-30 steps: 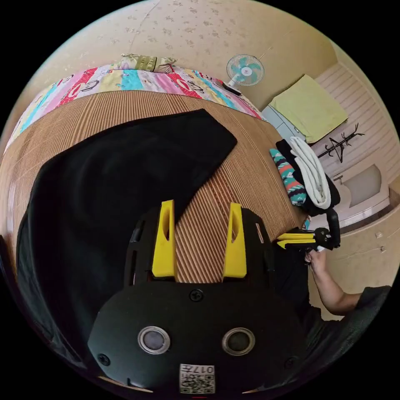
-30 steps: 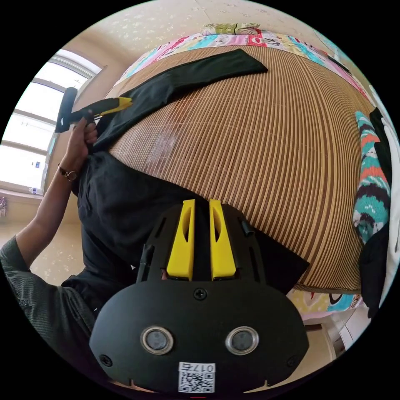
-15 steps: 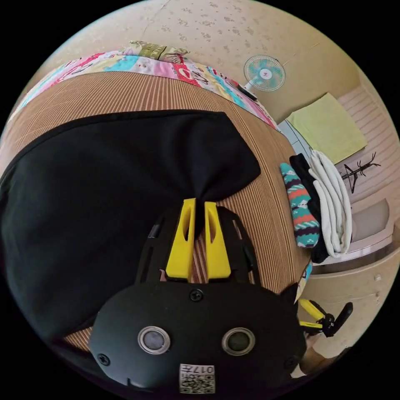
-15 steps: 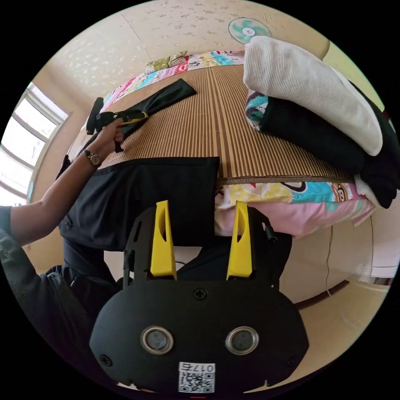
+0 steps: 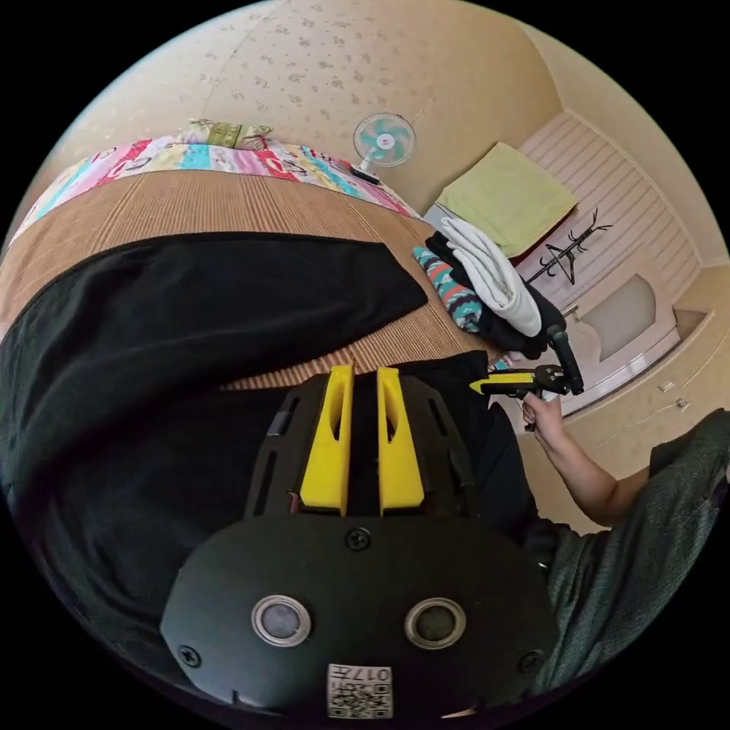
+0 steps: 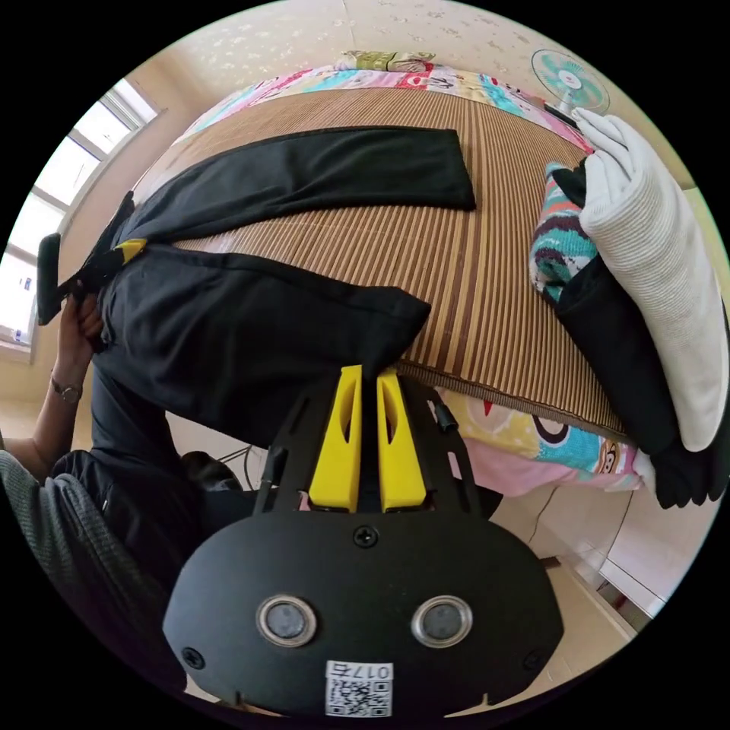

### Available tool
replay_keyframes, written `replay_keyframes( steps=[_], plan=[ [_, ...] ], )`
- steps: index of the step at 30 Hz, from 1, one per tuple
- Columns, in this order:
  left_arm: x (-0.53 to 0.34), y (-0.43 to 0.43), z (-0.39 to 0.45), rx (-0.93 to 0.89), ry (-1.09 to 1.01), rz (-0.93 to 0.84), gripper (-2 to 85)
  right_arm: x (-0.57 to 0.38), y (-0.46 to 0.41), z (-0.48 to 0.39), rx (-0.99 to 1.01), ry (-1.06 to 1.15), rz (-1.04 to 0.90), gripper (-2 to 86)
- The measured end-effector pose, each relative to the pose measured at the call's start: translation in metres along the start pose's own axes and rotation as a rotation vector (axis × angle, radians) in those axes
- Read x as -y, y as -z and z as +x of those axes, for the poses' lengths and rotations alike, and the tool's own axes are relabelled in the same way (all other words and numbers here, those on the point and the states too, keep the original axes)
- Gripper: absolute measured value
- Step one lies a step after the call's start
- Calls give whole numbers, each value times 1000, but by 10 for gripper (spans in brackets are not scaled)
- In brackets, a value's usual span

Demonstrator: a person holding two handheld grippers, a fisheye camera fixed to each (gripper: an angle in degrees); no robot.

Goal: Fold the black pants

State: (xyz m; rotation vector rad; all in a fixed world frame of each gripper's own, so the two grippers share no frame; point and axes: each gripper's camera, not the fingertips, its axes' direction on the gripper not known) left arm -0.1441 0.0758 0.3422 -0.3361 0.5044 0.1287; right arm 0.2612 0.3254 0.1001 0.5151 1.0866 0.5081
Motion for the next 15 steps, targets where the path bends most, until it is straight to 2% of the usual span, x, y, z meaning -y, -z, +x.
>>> replay_keyframes(
  steps=[3, 5, 8, 10, 12, 13, 15],
  plan=[
    [-68, 120, -59, 213, 237, 136, 63, -2, 56, 2, 46, 19, 107, 35],
    [-126, 207, -102, 406, 470, 242, 83, 6, 81, 12, 59, 21, 158, 37],
    [-201, 291, -158, 514, 788, 373, 141, 37, 92, 44, 42, -3, 242, 46],
    [-245, 321, -192, 562, 981, 447, 159, 68, 71, 76, 64, -79, 202, 58],
    [-280, 336, -233, 471, 1116, 474, 175, 89, 35, 117, 242, -256, 57, 87],
    [-299, 339, -258, 356, 1167, 485, 182, 85, 35, 120, 312, -256, 80, 95],
    [-321, 342, -284, 186, 1202, 544, 183, 46, 52, 115, 469, -254, 276, 118]
  ],
)
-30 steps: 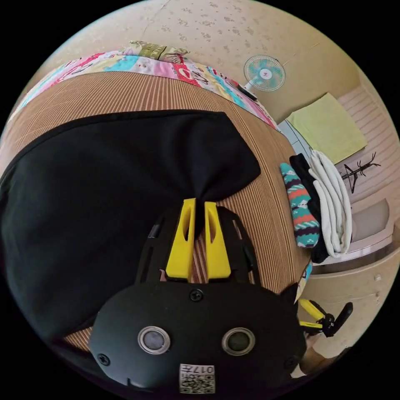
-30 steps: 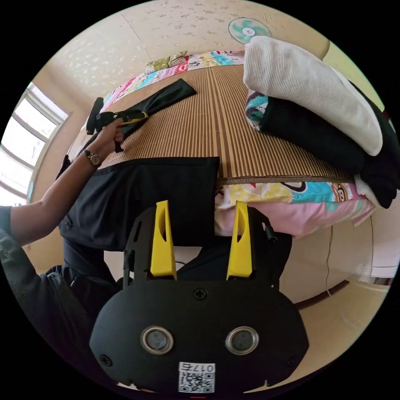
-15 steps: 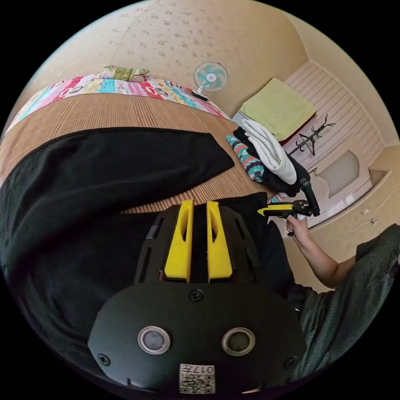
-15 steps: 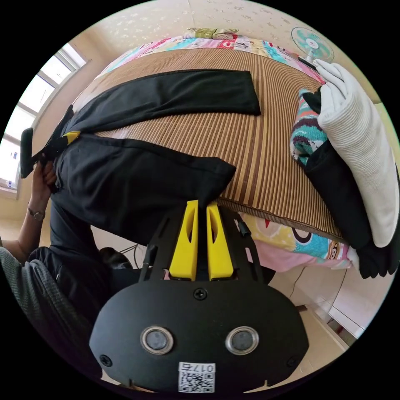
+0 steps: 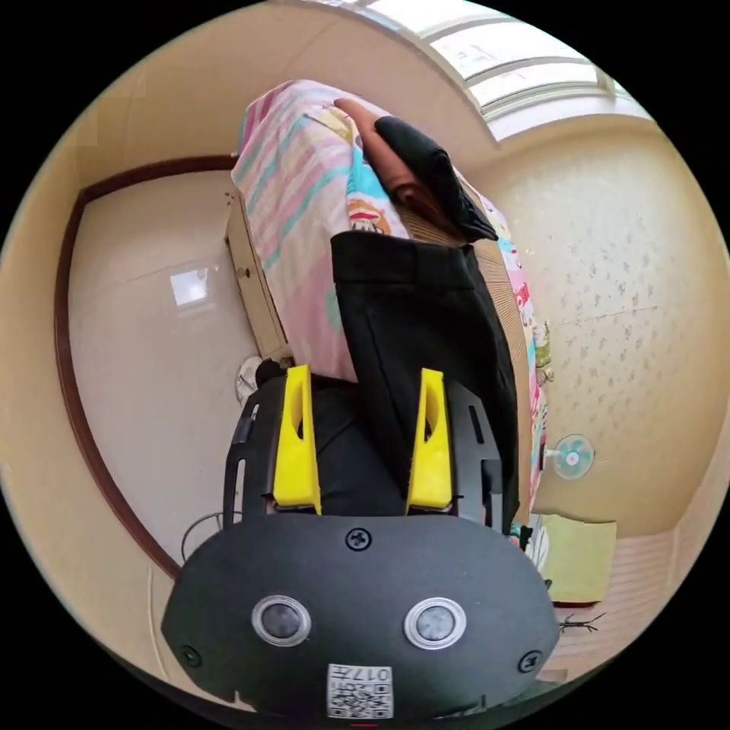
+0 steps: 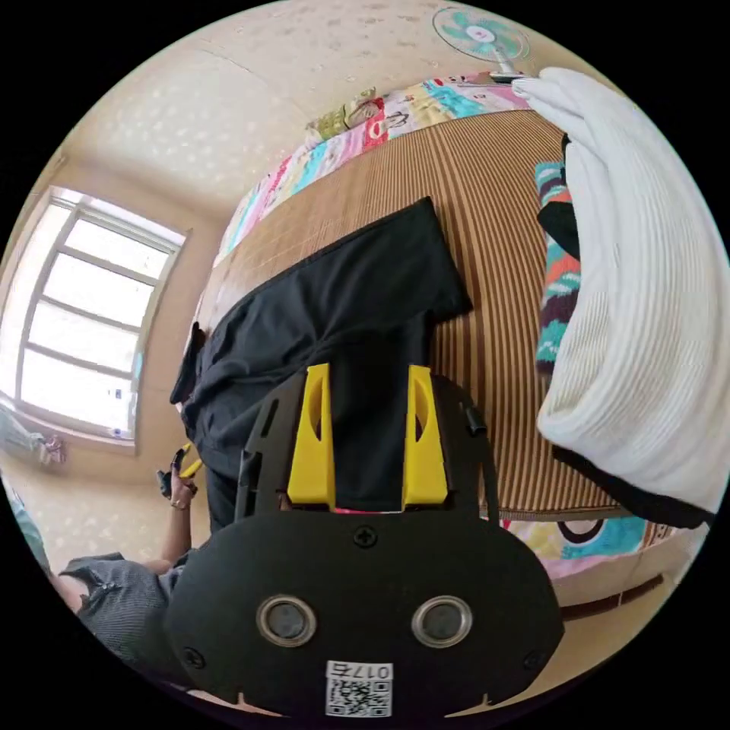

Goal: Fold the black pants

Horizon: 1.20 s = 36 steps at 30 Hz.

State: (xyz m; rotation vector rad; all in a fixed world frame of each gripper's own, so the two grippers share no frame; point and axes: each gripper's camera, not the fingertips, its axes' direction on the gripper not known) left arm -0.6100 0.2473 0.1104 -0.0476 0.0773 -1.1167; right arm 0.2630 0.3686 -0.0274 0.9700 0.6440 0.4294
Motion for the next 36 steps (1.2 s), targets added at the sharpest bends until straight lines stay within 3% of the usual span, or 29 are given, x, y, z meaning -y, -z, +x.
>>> replay_keyframes(
  steps=[5, 8, 11, 16, 23, 26, 28, 32, 36],
  plan=[
    [20, 12, -39, -417, 61, 34, 120, -89, -2, 8, 280, -109, -58, 127],
    [25, 26, -49, -481, 102, 14, 56, -138, -39, 33, 486, -260, -206, 134],
    [28, 53, -41, -599, 47, 5, 30, -166, -60, 54, 639, -390, -179, 141],
    [29, 93, -7, -726, -35, -29, 18, -148, -82, 45, 565, -411, -198, 143],
    [22, 139, 42, -618, -194, -33, 10, -136, -65, 20, 439, -314, -189, 33],
    [6, 145, 43, -722, -101, -67, 9, -139, -31, 5, 493, -165, -100, 19],
    [-6, 159, 61, -712, -147, -64, 9, -138, 2, -23, 392, -50, -55, 15],
    [-30, 197, 142, -535, -442, 25, 18, -126, 77, -123, 135, 275, 116, 12],
    [-34, 170, 213, -460, -522, 102, 36, -60, 73, -187, -74, 376, 154, 17]
  ],
)
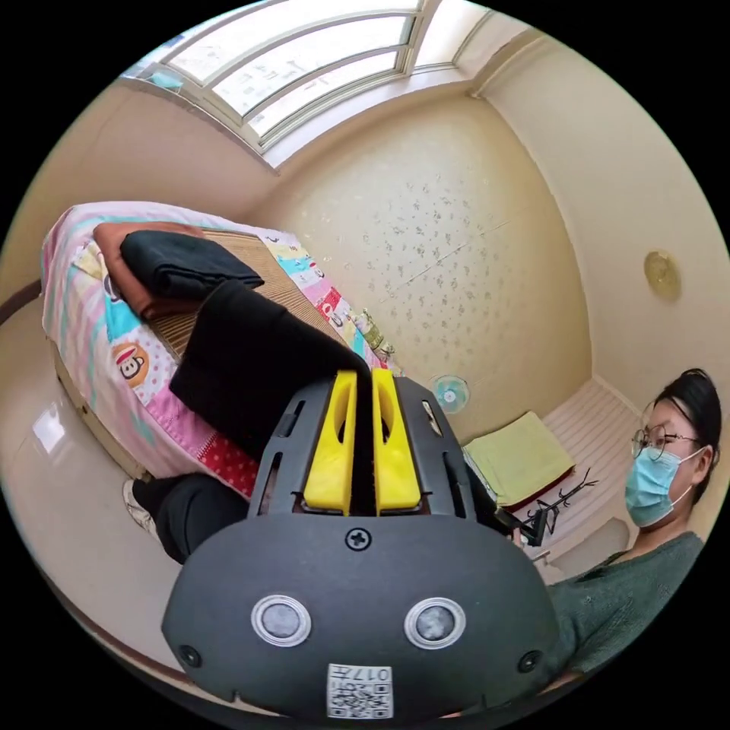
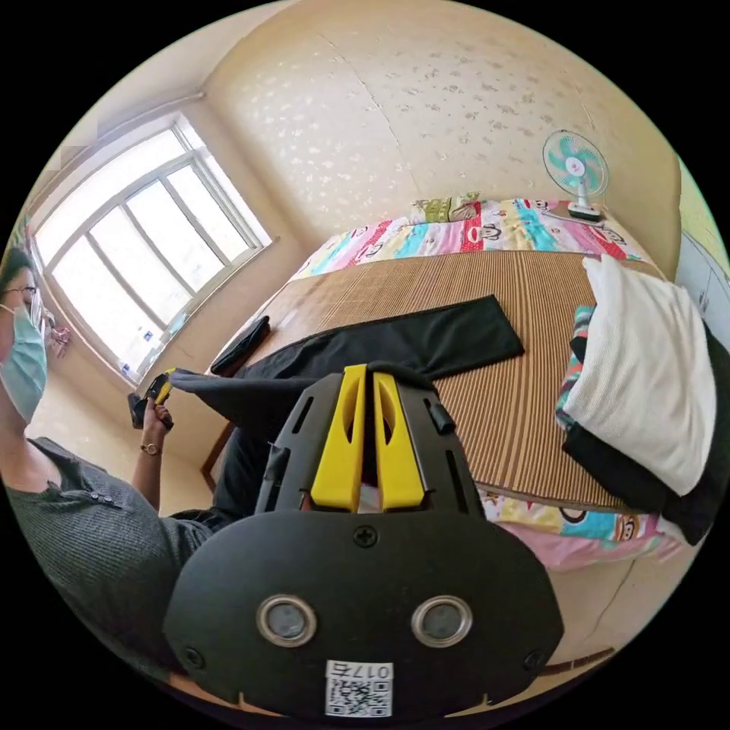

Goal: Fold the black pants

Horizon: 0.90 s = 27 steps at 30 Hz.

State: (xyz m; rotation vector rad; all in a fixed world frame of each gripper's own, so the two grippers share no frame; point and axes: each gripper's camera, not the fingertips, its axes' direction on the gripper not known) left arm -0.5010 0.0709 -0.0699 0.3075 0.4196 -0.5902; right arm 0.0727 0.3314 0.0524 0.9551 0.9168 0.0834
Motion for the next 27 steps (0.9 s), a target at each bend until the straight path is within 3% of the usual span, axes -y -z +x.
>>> replay_keyframes(
  steps=[5, 9, 12, 15, 16, 18, 21, 23, 25, 27],
  plan=[
    [42, -153, -14, 128, 73, 70, 73, 147, -113, 31, 27, -66, -117, 34],
    [25, -203, 0, 124, 32, 109, 101, 194, -202, 24, -86, -102, -150, 63],
    [-14, -249, 20, 235, -86, -65, 89, 183, -282, 14, -193, -29, -341, 37],
    [-62, -317, 9, 370, -184, -393, 79, 141, -371, 34, -410, -15, -632, 20],
    [-82, -344, -3, 493, -190, -531, 63, 127, -388, 41, -450, -16, -710, 16],
    [-110, -369, -13, 608, -289, -644, 30, 92, -376, 31, -467, 52, -499, 10],
    [-138, -377, 3, 685, -572, -648, -2, 61, -361, 12, -490, 58, -544, 7],
    [-152, -393, 12, 991, -783, -676, -7, 37, -346, -2, -461, 44, -594, 6],
    [-155, -398, 4, 1048, -838, -677, -9, 10, -328, -16, -399, 36, -611, 7],
    [-143, -393, -8, 988, -719, -642, -9, -26, -301, -27, -333, 48, -557, 9]
  ],
)
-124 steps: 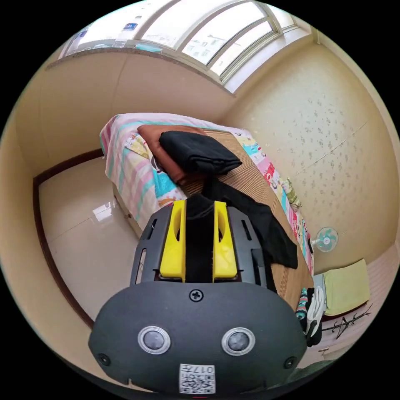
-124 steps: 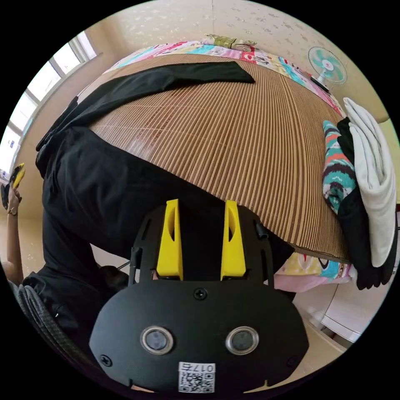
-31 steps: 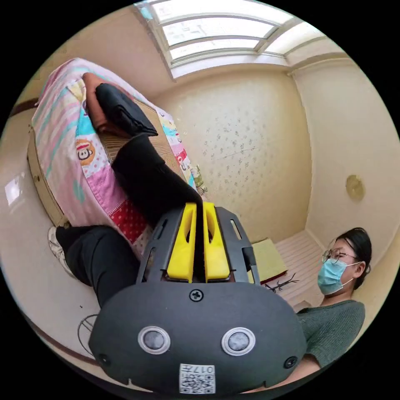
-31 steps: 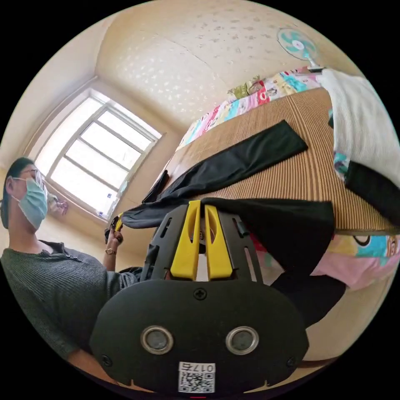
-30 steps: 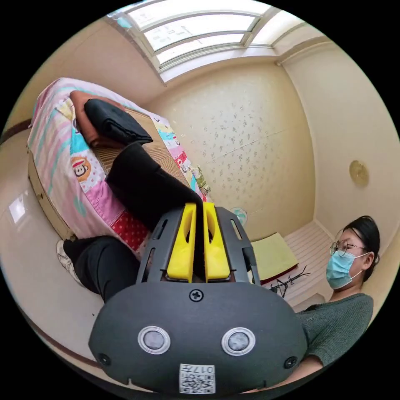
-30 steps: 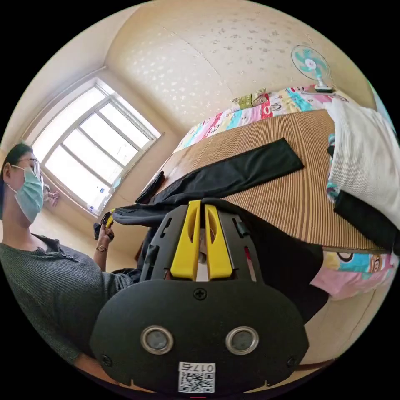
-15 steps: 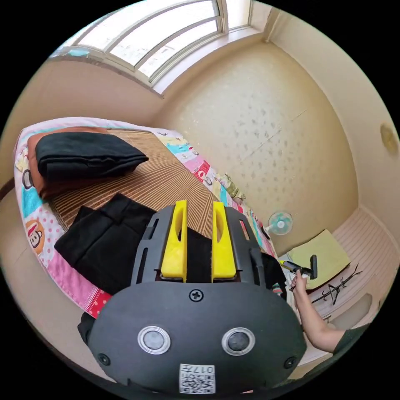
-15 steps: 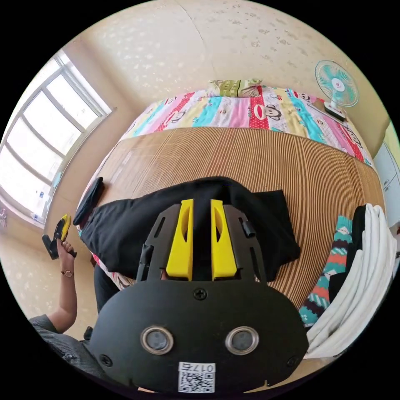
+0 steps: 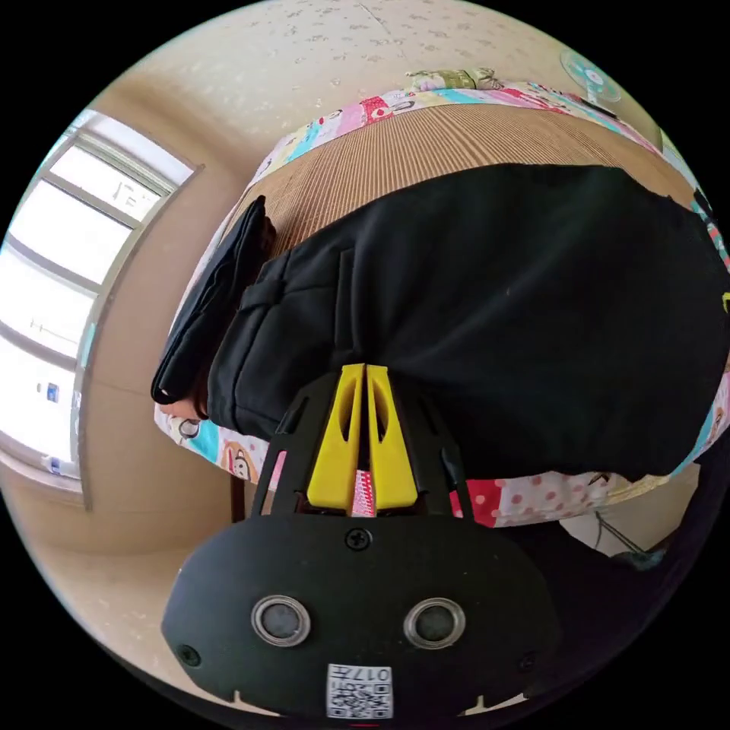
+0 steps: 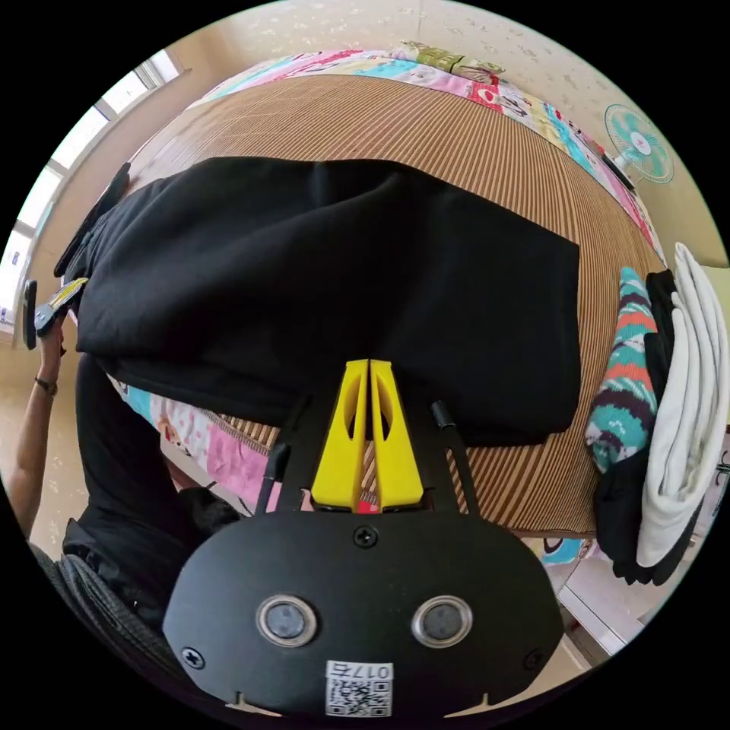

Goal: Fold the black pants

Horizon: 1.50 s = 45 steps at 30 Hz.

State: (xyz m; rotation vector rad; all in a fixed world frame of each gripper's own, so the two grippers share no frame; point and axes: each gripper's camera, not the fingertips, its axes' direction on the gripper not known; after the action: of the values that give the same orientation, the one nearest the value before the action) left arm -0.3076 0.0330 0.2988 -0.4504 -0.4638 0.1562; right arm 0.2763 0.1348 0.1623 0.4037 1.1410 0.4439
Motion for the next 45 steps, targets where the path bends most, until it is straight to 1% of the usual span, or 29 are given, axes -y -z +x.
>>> replay_keyframes(
  steps=[2, 3, 4, 5, 6, 7, 9, 11, 13, 15, 16, 17, 19, 21, 23, 24, 25, 26, 27, 29, 31, 34, 37, 39, 40, 41, 43, 44, 45],
  plan=[
    [-2, 0, -30, -232, 266, -34, -8, -24, 6, 5, 60, -48, 28, 11],
    [-4, 2, -34, -285, 316, -32, -8, -36, 13, 10, 93, -78, 32, 14],
    [-14, 13, -36, -404, 370, 34, -7, -41, 17, 13, 100, -94, 44, 16],
    [-27, 32, -29, -515, 384, 166, -4, -54, 27, 23, 84, -161, 106, 20],
    [-34, 42, -22, -560, 383, 233, -2, -69, 39, 35, 66, -248, 208, 29],
    [-44, 60, -4, -628, 357, 333, 4, -77, 45, 43, 60, -294, 255, 34],
    [-45, 79, 35, -711, 238, 372, 30, -98, 58, 77, 36, -446, 357, 97],
    [-30, 87, 100, -827, 28, 275, 105, -102, 58, 105, -11, -554, 348, 141],
    [-22, 84, 146, -879, -103, 212, 139, -95, 44, 128, -31, -576, 271, 138],
    [-15, 69, 192, -898, -269, 106, 137, -70, 17, 149, 43, -454, 76, 99],
    [-12, 52, 214, -815, -307, -8, 124, -67, 21, 151, 48, -412, 71, 91],
    [-16, 56, 215, -720, -286, 28, 107, -63, 34, 153, 53, -345, 54, 79],
    [-19, 66, 210, -744, -349, 29, 63, -71, 70, 153, 57, -295, 158, 64],
    [-27, 78, 199, -795, -401, 66, 39, -94, 103, 158, 59, -352, 296, 57],
    [-45, 87, 157, -852, -290, 182, 12, -106, 97, 165, 50, -403, 285, 60],
    [-50, 86, 141, -871, -229, 210, 13, -107, 75, 171, 20, -426, 206, 66],
    [-59, 83, 103, -891, -76, 270, 16, -105, 59, 175, 7, -441, 138, 69],
    [-72, 77, 58, -863, 114, 331, 23, -104, 23, 183, -13, -477, -32, 72],
    [-79, 73, 34, -828, 220, 355, 36, -111, 20, 184, -10, -473, 35, 73],
    [-103, 56, -57, -620, 599, 369, 115, -124, 33, 183, -18, -474, 113, 73],
    [-103, 40, -114, -505, 716, 328, 168, -131, 36, 185, -21, -487, 114, 73],
    [-85, -1, -185, -403, 789, 215, 182, -136, 33, 195, 15, -537, 108, 76],
    [-58, -50, -223, -461, 786, 96, 140, -139, 32, 206, 53, -600, 97, 82],
    [-46, -52, -235, -460, 752, 91, 106, -143, 34, 214, 97, -639, 69, 83],
    [-45, -41, -246, -535, 701, 190, 71, -145, 36, 216, 105, -643, 70, 81],
    [-55, -29, -264, -728, 620, 395, 50, -150, 40, 218, 116, -646, 80, 77],
    [-80, -33, -296, -997, 624, 561, 43, -158, 47, 222, 143, -624, 94, 59],
    [-99, -42, -312, -1072, 669, 608, 42, -164, 49, 225, 184, -597, 101, 45],
    [-109, -47, -318, -1064, 700, 612, 42, -170, 51, 229, 225, -591, 107, 33]
  ],
)
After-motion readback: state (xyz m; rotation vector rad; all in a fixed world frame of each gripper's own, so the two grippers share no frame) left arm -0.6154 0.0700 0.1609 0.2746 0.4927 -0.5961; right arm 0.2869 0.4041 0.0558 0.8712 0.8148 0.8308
